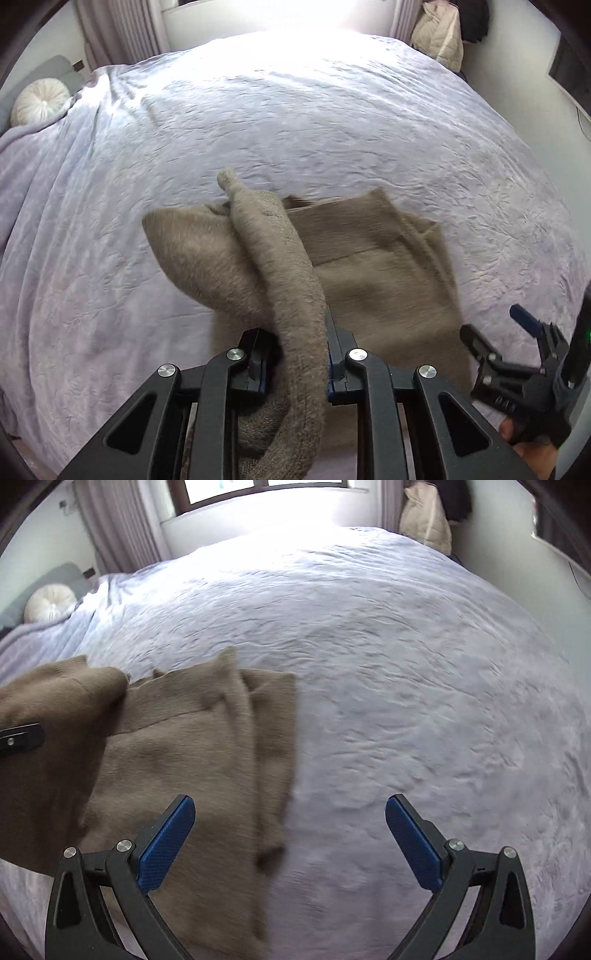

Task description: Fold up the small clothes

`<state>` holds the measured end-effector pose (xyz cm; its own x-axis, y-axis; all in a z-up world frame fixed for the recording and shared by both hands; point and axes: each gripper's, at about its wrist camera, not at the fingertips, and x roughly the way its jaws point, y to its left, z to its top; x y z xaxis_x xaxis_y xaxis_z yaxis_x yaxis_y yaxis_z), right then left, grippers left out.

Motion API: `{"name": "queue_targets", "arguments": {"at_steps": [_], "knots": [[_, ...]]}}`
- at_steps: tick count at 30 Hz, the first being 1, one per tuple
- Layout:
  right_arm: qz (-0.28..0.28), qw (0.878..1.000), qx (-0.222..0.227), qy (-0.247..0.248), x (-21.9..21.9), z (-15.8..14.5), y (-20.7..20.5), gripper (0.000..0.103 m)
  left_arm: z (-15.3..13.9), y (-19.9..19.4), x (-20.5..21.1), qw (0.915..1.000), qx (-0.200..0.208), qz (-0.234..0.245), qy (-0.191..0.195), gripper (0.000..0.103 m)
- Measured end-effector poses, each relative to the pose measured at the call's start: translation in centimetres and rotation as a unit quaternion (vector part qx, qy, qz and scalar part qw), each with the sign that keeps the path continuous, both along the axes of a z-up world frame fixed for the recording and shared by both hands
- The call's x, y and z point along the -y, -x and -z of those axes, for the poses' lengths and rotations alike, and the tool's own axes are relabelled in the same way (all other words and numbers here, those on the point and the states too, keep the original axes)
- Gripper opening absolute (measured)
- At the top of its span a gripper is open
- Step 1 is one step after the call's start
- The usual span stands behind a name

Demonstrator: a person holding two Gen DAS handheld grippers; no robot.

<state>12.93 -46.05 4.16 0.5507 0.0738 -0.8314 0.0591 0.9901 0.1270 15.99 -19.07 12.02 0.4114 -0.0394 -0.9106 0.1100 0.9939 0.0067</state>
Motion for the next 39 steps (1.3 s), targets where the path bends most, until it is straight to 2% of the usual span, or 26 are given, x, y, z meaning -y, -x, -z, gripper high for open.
{"name": "queue_targets", "arguments": {"at_steps": [3, 7, 10, 12, 13, 14, 15, 16, 17, 18, 20, 21, 23, 26, 28, 30, 32, 35, 39], "knots": [[0.007, 1.0, 0.003, -0.019, 2.4, 0.3, 1.0, 0.103, 1.5, -0.8, 5.3, 0.9995, -0.014, 0.008, -0.028, 0.022], [0.009, 0.999, 0.003, -0.036, 4.4, 1.5, 2.2, 0.103, 5.1, -1.5, 11.7, 0.9968, -0.033, 0.004, -0.073, 0.022], [0.01, 0.999, -0.002, -0.051, 5.4, 2.6, 2.8, 0.103, 8.0, -1.7, 14.4, 0.9925, -0.037, -0.008, -0.116, 0.022], [0.012, 0.998, -0.002, -0.062, 6.0, 3.1, 3.0, 0.103, 8.8, -1.4, 15.5, 0.9891, -0.02, -0.008, -0.146, 0.024], [0.011, 0.998, -0.001, -0.068, 6.3, 3.3, 3.1, 0.103, 8.8, -1.2, 15.9, 0.9874, -0.015, -0.009, -0.157, 0.026], [0.01, 0.997, 0.001, -0.071, 6.5, 3.3, 3.2, 0.103, 8.7, -1.1, 16.1, 0.9867, -0.018, -0.009, -0.161, 0.034], [0.007, 0.997, 0.003, -0.073, 6.5, 3.3, 3.2, 0.103, 8.5, -1.1, 16.2, 0.9865, -0.023, -0.011, -0.162, 0.05], [0.005, 0.997, 0.004, -0.073, 6.5, 3.3, 3.3, 0.103, 8.0, -1.0, 16.1, 0.9869, -0.03, -0.016, -0.158, 0.065], [0.003, 0.997, 0.004, -0.072, 6.5, 3.2, 3.5, 0.103, 7.4, -0.9, 15.9, 0.988, -0.031, -0.019, -0.15, 0.07], [0.002, 0.998, 0.006, -0.07, 6.4, 3.0, 3.7, 0.103, 6.7, -0.7, 15.7, 0.9909, -0.033, -0.013, -0.13, 0.079], [0.001, 0.998, 0.011, -0.069, 6.5, 2.5, 4.1, 0.103, 5.2, -0.1, 15.2, 0.9971, -0.054, 0.016, -0.051, 0.088], [0.001, 0.998, 0.013, -0.068, 6.5, 2.2, 4.3, 0.103, 4.2, 0.6, 14.8, 0.9975, -0.062, 0.03, -0.011, 0.088], [-0.002, 0.997, 0.018, -0.073, 6.6, 1.7, 4.8, 0.103, 2.3, 1.6, 13.9, 0.996, -0.062, 0.048, 0.042, 0.088], [-0.027, 0.992, 0.029, -0.117, 6.5, 0.6, 5.4, 0.103, -0.5, 3.2, 11.2, 0.993, -0.04, 0.059, 0.095, 0.088], [-0.055, 0.983, 0.037, -0.173, 6.1, 0.0, 5.6, 0.103, -1.7, 3.6, 9.0, 0.995, -0.009, 0.053, 0.083, 0.088], [-0.068, 0.976, 0.043, -0.202, 5.6, -0.5, 5.4, 0.103, -1.7, 3.9, 6.1, 0.9982, 0.021, 0.03, 0.047, 0.088], [-0.077, 0.972, 0.051, -0.216, 4.7, -1.0, 4.4, 0.103, -0.6, 3.5, 3.7, 0.9994, 0.024, 0.0, 0.023, 0.088], [-0.086, 0.968, 0.037, -0.233, 2.7, -1.2, 2.0, 0.103, 2.1, 3.2, 0.1, 0.9984, 0.008, -0.042, 0.037, 0.088], [-0.101, 0.974, -0.02, -0.202, -1.3, -0.2, -1.2, 0.103, 5.4, 3.7, -2.7, 0.9932, -0.022, -0.084, 0.078, 0.088]]}}
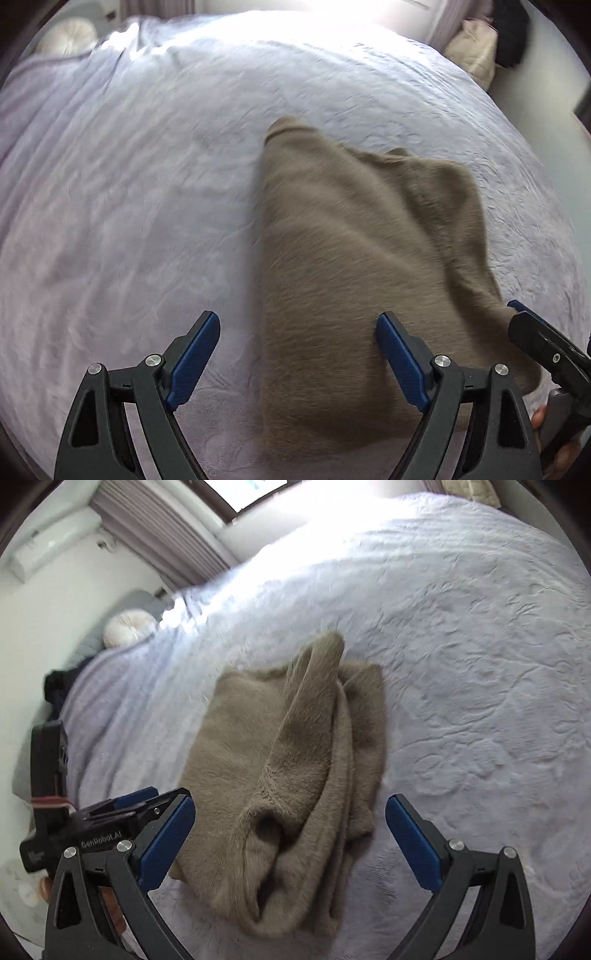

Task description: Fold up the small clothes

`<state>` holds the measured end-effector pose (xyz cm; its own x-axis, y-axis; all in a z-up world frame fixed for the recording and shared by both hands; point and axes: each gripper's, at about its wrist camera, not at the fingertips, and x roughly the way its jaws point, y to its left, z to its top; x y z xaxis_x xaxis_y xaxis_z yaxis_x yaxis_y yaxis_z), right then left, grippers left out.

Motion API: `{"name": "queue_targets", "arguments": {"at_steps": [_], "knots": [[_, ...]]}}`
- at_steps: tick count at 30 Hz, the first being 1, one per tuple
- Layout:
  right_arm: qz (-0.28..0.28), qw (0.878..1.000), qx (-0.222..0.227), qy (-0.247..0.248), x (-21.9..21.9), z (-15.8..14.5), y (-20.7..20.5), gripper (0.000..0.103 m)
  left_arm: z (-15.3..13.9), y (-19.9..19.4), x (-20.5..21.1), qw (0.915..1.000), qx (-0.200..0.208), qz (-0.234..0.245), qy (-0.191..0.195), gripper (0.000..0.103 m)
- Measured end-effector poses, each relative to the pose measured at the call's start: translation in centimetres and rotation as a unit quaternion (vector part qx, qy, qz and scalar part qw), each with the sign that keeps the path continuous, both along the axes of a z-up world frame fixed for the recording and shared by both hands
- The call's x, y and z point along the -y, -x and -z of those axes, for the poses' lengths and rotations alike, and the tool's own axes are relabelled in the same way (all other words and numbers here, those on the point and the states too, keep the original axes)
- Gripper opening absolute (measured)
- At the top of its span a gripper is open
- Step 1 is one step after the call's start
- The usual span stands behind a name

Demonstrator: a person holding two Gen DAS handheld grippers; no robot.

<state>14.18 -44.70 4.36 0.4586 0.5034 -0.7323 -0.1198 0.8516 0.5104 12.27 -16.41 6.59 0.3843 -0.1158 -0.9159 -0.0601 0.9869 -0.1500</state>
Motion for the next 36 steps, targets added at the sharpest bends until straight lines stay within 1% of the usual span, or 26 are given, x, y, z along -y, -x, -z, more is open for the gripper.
{"name": "queue_targets", "arguments": {"at_steps": [1, 2, 3, 4, 5, 6, 7, 8, 9, 11, 13, 15, 17, 19, 21, 22, 24, 25, 26, 29, 30, 31, 32, 33, 35, 36], "knots": [[-0.009, 1.0, -0.007, 0.001, -0.8, 0.2, -0.3, 0.102, 0.4, 0.4, -0.6, 0.9997, 0.002, 0.0, 0.025, 0.088], [-0.016, 1.0, -0.005, 0.003, -1.6, 0.3, -0.5, 0.101, 0.8, 0.6, -0.7, 0.9994, 0.004, 0.003, 0.034, 0.088], [-0.021, 1.0, 0.001, 0.012, -2.2, 0.3, -0.6, 0.091, 1.1, 0.6, -0.6, 0.9993, 0.005, 0.011, 0.035, 0.088], [-0.021, 0.999, 0.003, 0.027, -2.6, 0.4, -0.8, 0.056, 1.2, 0.6, -0.6, 0.9993, 0.007, 0.015, 0.035, 0.088], [-0.019, 0.999, -0.006, 0.05, -2.8, 0.7, -1.0, 0.038, 1.2, 0.6, -0.7, 0.9991, 0.008, 0.018, 0.038, 0.088], [-0.007, 0.997, -0.019, 0.068, -2.5, 0.9, -1.1, 0.031, 1.2, 0.6, -0.9, 0.9987, 0.006, 0.021, 0.046, 0.088], [0.001, 0.998, -0.017, 0.062, -2.0, 0.9, -0.9, 0.027, 1.3, 0.6, -1.2, 0.9985, 0.006, 0.024, 0.049, 0.088], [0.006, 0.998, -0.01, 0.056, -1.5, 0.8, -0.6, 0.027, 1.4, 0.5, -1.0, 0.9983, 0.009, 0.029, 0.05, 0.091], [0.012, 0.998, -0.005, 0.064, -1.0, 1.1, -0.4, 0.027, 1.7, 0.5, -0.9, 0.9988, 0.012, 0.033, 0.035, 0.103], [0.016, 0.998, -0.021, 0.064, -0.4, 2.5, -0.4, 0.027, 3.0, 0.4, -1.0, 0.9986, 0.007, 0.043, 0.029, 0.103], [0.021, 0.998, -0.037, 0.043, 0.4, 3.6, -0.2, 0.042, 3.5, 0.7, -1.4, 0.9982, -0.004, 0.04, 0.044, 0.103], [0.032, 0.998, -0.046, 0.04, 1.2, 3.3, 0.1, 0.059, 2.4, 1.2, -1.6, 0.9984, 0.001, 0.032, 0.046, 0.103], [0.044, 0.997, -0.018, 0.061, 1.5, 1.2, 0.7, 0.059, 0.5, 1.4, -1.4, 0.9982, 0.027, 0.037, 0.039, 0.103], [0.04, 0.994, 0.036, 0.098, 0.5, -1.6, 1.1, 0.059, -1.1, 1.1, -0.8, 0.9972, 0.054, 0.043, 0.028, 0.103], [0.013, 0.989, 0.085, 0.118, -1.3, -4.4, 1.3, 0.059, -1.9, 0.7, 0.2, 0.9957, 0.076, 0.053, 0.007, 0.103], [-0.017, 0.988, 0.102, 0.118, -2.7, -5.3, 0.9, 0.06, -1.7, 0.2, 0.6, 0.9954, 0.076, 0.058, -0.003, 0.103], [-0.07, 0.987, 0.106, 0.1, -4.8, -5.4, -0.1, 0.06, -0.5, -0.9, 1.1, 0.9963, 0.06, 0.054, -0.027, 0.103], [-0.092, 0.987, 0.095, 0.091, -5.6, -4.7, -1.0, 0.06, 0.5, -1.3, 0.9, 0.9971, 0.048, 0.046, -0.036, 0.103], [-0.101, 0.988, 0.078, 0.086, -5.8, -3.8, -1.8, 0.06, 1.7, -1.8, 0.4, 0.998, 0.036, 0.039, -0.034, 0.103], [-0.083, 0.993, 0.007, 0.085, -4.9, 0.9, -5.1, 0.056, 3.9, -1.6, -2.2, 0.9984, 0.016, 0.024, 0.049, 0.103], [-0.068, 0.995, -0.011, 0.078, -3.7, 2.3, -5.9, 0.043, 4.3, -1.5, -2.7, 0.9972, 0.01, 0.025, 0.07, 0.103], [-0.052, 0.997, -0.019, 0.051, -2.3, 3.2, -6.3, 0.032, 4.5, -1.4, -3.0, 0.9963, 0.006, 0.027, 0.081, 0.103], [-0.045, 0.998, -0.022, 0.033, -1.6, 3.2, -6.3, 0.03, 4.4, -1.4, -3.2, 0.9961, 0.004, 0.029, 0.083, 0.103], [-0.041, 0.999, -0.027, 0.019, -1.1, 2.9, -6.1, 0.031, 4.0, -1.3, -3.3, 0.9961, 0.002, 0.028, 0.083, 0.103], [-0.044, 0.998, -0.016, 0.033, -0.9, 1.2, -5.3, 0.036, 2.4, -1.4, -3.2, 0.9963, 0.016, 0.028, 0.079, 0.103], [-0.049, 0.998, -0.002, 0.048, -1.1, 0.3, -5.1, 0.044, 1.5, -1.7, -2.8, 0.9962, 0.029, 0.036, 0.075, 0.103]]}}
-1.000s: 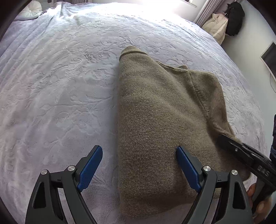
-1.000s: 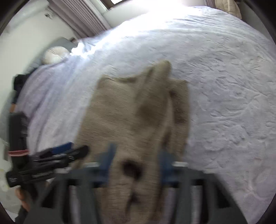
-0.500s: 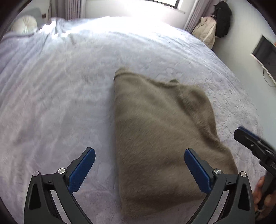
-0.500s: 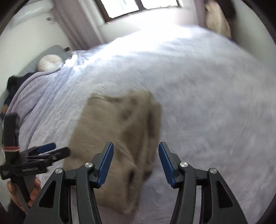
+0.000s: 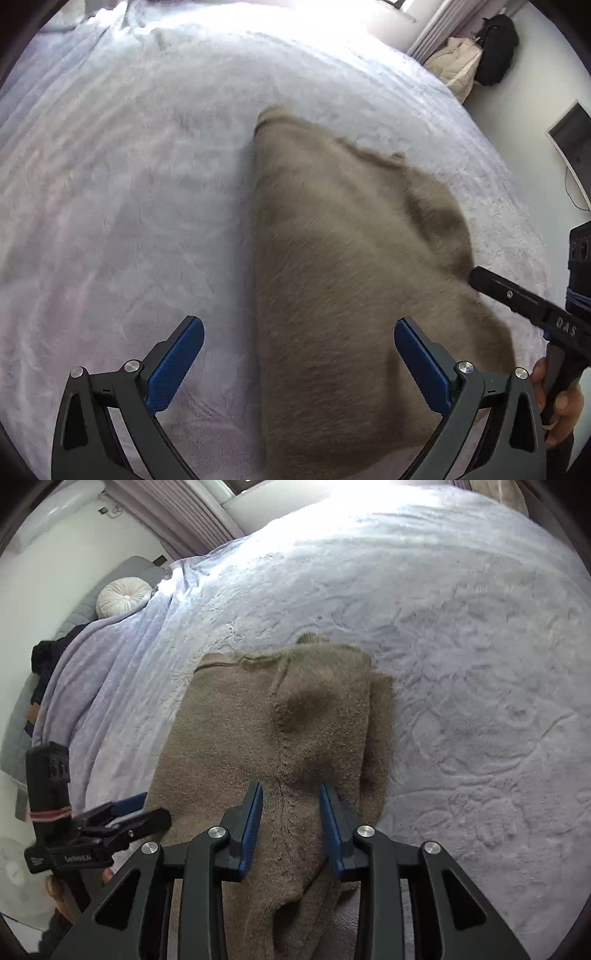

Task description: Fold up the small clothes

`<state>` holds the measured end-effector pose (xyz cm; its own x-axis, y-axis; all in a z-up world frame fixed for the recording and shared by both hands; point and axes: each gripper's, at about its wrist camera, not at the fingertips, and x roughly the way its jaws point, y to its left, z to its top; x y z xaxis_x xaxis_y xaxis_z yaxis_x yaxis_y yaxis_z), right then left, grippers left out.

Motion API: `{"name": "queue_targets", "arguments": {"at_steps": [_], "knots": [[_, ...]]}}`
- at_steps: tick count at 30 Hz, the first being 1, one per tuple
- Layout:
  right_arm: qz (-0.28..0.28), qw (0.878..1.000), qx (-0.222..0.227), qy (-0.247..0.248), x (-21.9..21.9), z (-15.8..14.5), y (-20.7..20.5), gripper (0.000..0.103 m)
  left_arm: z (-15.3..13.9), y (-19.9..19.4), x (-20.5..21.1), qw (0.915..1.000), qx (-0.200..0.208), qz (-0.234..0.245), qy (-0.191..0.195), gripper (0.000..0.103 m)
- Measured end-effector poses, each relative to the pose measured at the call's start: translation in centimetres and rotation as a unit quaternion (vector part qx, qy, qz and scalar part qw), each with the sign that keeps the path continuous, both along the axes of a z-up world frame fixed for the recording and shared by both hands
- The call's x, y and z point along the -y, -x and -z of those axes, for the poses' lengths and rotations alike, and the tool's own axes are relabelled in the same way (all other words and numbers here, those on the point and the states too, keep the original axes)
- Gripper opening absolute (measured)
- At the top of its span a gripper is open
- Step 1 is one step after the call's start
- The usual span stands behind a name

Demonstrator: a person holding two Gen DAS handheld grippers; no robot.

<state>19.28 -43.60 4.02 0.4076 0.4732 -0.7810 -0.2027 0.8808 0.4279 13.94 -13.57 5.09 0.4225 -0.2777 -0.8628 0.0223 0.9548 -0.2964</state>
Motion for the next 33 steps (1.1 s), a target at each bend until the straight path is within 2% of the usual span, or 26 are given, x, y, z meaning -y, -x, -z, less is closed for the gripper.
{"name": "queue_targets", "arguments": {"at_steps": [1, 3, 4, 6, 8, 10, 12, 14, 15, 18, 20, 22, 23, 24, 28, 29, 31, 33], "knots": [[-0.009, 1.0, 0.02, 0.014, -0.4, -1.2, 0.1, 0.059, -0.7, -0.5, 0.5, 0.9999, 0.009, 0.006, -0.005, 0.103], [-0.024, 0.998, 0.049, 0.028, -1.3, -2.9, -0.4, 0.072, -1.5, -1.8, 1.8, 0.9995, 0.015, 0.022, -0.017, 0.103], [-0.034, 0.997, 0.06, 0.038, -2.0, -3.4, -1.0, 0.074, -1.5, -2.5, 2.3, 0.9993, 0.014, 0.027, -0.023, 0.103], [-0.054, 0.996, 0.054, 0.055, -3.5, -3.3, -2.8, 0.074, -0.8, -4.7, 3.3, 0.999, -0.004, 0.035, -0.028, 0.102], [-0.056, 0.998, 0.01, 0.042, -3.9, -1.4, -5.3, 0.074, 0.9, -7.1, 3.4, 0.9982, -0.037, 0.026, -0.039, 0.102], [-0.032, 0.998, -0.035, 0.029, -3.2, 1.0, -7.5, 0.073, 3.0, -9.1, 3.0, 0.9968, -0.072, 0.018, -0.028, 0.102], [-0.007, 0.999, -0.035, 0.029, -1.8, 2.2, -8.6, 0.073, 4.7, -10.5, 1.8, 0.9944, -0.106, 0.002, 0.009, 0.103], [0.022, 0.998, -0.05, 0.006, -0.6, 2.7, -9.4, 0.071, 4.1, -11.1, 1.0, 0.9942, -0.105, -0.017, 0.014, 0.103], [0.034, 0.998, -0.054, 0.003, -0.4, 2.5, -9.4, 0.069, 3.1, -11.3, 0.8, 0.9957, -0.089, -0.023, 0.002, 0.103], [0.018, 0.999, -0.006, 0.045, -2.0, -0.4, -8.0, 0.071, 0.5, -11.4, 0.6, 0.9988, -0.041, -0.02, -0.018, 0.103], [-0.002, 0.999, 0.017, 0.044, -3.0, -2.3, -6.8, 0.071, 0.5, -11.4, 0.9, 0.9977, -0.044, -0.018, -0.048, 0.103], [-0.03, 0.999, 0.02, 0.003, -3.7, -3.3, -5.8, 0.074, 1.4, -11.5, 1.2, 0.9927, -0.06, -0.017, -0.103, 0.103], [-0.047, 0.999, 0.014, -0.01, -4.2, -3.3, -5.5, 0.074, 2.1, -11.4, 1.3, 0.9911, -0.069, -0.017, -0.112, 0.103], [-0.062, 0.998, 0.005, -0.01, -4.9, -2.9, -5.0, 0.075, 2.6, -11.2, 1.2, 0.992, -0.075, -0.02, -0.1, 0.103], [-0.075, 0.992, -0.014, 0.102, -6.9, 0.1, -2.8, 0.075, 2.5, -9.4, -0.2, 0.995, -0.078, -0.034, -0.051, 0.103], [-0.077, 0.99, -0.014, 0.115, -6.8, 0.7, -1.8, 0.075, 2.2, -8.6, -0.3, 0.9956, -0.073, -0.03, -0.05, 0.103], [-0.082, 0.987, 0.019, 0.138, -6.7, 0.6, 0.9, 0.075, 1.3, -6.7, -0.6, 0.9958, -0.052, -0.022, -0.072, 0.103], [-0.083, 0.981, 0.047, 0.167, -6.7, -0.1, 3.5, 0.076, 0.2, -4.5, -0.8, 0.9966, -0.028, -0.019, -0.075, 0.103]]}}
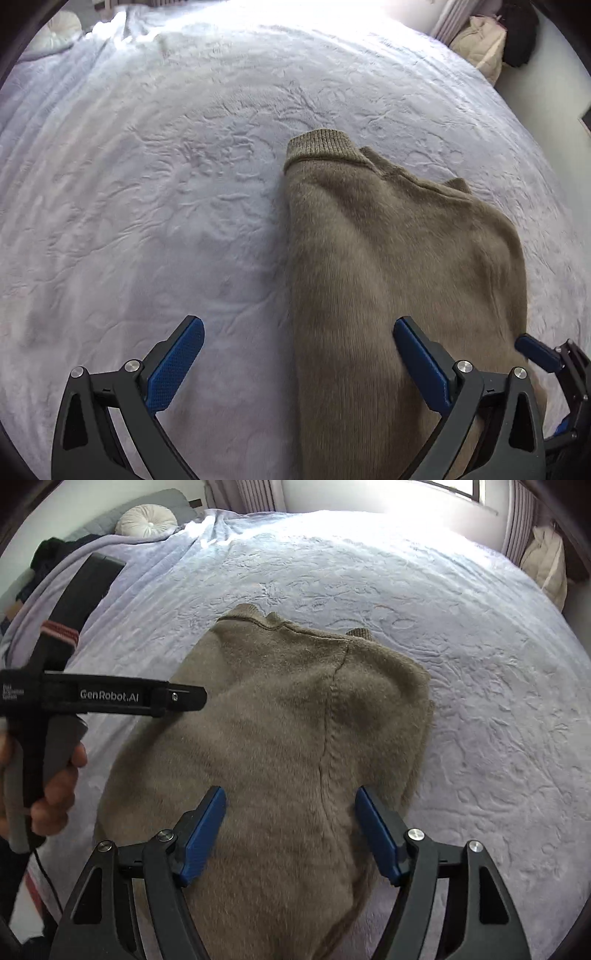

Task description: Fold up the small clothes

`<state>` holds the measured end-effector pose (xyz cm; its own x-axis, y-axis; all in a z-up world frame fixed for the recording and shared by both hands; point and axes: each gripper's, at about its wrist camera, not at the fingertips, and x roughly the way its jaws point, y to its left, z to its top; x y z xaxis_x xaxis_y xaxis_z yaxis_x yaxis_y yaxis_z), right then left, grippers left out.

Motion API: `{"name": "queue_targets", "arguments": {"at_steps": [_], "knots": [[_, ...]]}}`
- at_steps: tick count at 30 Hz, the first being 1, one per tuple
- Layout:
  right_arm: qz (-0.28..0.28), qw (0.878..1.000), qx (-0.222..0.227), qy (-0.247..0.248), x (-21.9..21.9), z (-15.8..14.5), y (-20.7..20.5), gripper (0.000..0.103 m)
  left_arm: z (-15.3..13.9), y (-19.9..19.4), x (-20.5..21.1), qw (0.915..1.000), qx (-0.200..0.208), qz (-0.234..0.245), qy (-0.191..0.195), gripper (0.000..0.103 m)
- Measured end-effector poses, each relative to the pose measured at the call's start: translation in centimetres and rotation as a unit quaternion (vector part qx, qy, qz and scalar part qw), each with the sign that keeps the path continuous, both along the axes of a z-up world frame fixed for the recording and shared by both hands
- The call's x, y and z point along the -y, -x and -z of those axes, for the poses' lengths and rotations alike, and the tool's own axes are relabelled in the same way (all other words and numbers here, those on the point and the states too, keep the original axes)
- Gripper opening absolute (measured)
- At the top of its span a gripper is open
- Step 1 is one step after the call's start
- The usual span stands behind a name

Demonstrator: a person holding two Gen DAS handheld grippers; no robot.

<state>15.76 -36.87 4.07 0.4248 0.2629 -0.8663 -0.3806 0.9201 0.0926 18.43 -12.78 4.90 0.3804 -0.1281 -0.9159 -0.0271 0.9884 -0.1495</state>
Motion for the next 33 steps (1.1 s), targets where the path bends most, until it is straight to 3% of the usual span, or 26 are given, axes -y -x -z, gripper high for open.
{"name": "queue_targets", "arguments": {"at_steps": [3, 7, 11, 14, 17, 20, 23, 27, 29, 33], "knots": [[-0.01, 0.999, 0.033, 0.041, -0.1, -0.1, 4.3, 0.08, -0.3, 3.7, -0.3, 0.9998, 0.018, 0.007, 0.004, 0.103], [-0.015, 0.995, 0.043, 0.084, 0.4, 1.3, 8.4, 0.08, -0.4, 7.8, -0.7, 0.9987, 0.049, 0.014, -0.001, 0.103], [0.017, 0.997, 0.032, 0.074, 2.2, -0.3, 10.1, 0.08, -0.9, 9.5, 0.3, 0.9978, 0.047, 0.031, -0.035, 0.103], [0.037, 0.993, 0.087, 0.067, 1.6, -3.4, 11.0, 0.08, -2.0, 10.9, 0.6, 0.9955, 0.081, 0.028, -0.041, 0.103], [0.025, 0.992, 0.117, 0.025, 0.0, -5.3, 11.1, 0.08, -1.6, 10.3, 1.0, 0.9961, 0.076, 0.014, -0.042, 0.103], [0.009, 0.995, 0.093, 0.026, -2.0, -3.8, 10.4, 0.08, 0.3, 9.9, 1.4, 0.9956, 0.055, 0.011, -0.075, 0.103], [0.015, 0.996, 0.059, 0.061, -2.1, -0.5, 9.8, 0.079, 0.9, 10.6, 0.7, 0.9972, 0.054, 0.005, -0.051, 0.103], [0.04, 0.996, 0.012, 0.083, -0.1, 2.6, 10.0, 0.08, 1.1, 11.4, 0.3, 0.9971, 0.053, 0.015, -0.053, 0.103], [0.048, 0.998, -0.005, 0.045, 1.3, 2.2, 10.8, 0.08, 0.6, 11.8, 0.2, 0.9969, 0.057, 0.019, -0.051, 0.103], [0.061, 0.998, 0.021, -0.002, 3.4, -0.6, 11.6, 0.08, -0.9, 12.4, 1.0, 0.995, 0.079, 0.037, -0.048, 0.103]]}}
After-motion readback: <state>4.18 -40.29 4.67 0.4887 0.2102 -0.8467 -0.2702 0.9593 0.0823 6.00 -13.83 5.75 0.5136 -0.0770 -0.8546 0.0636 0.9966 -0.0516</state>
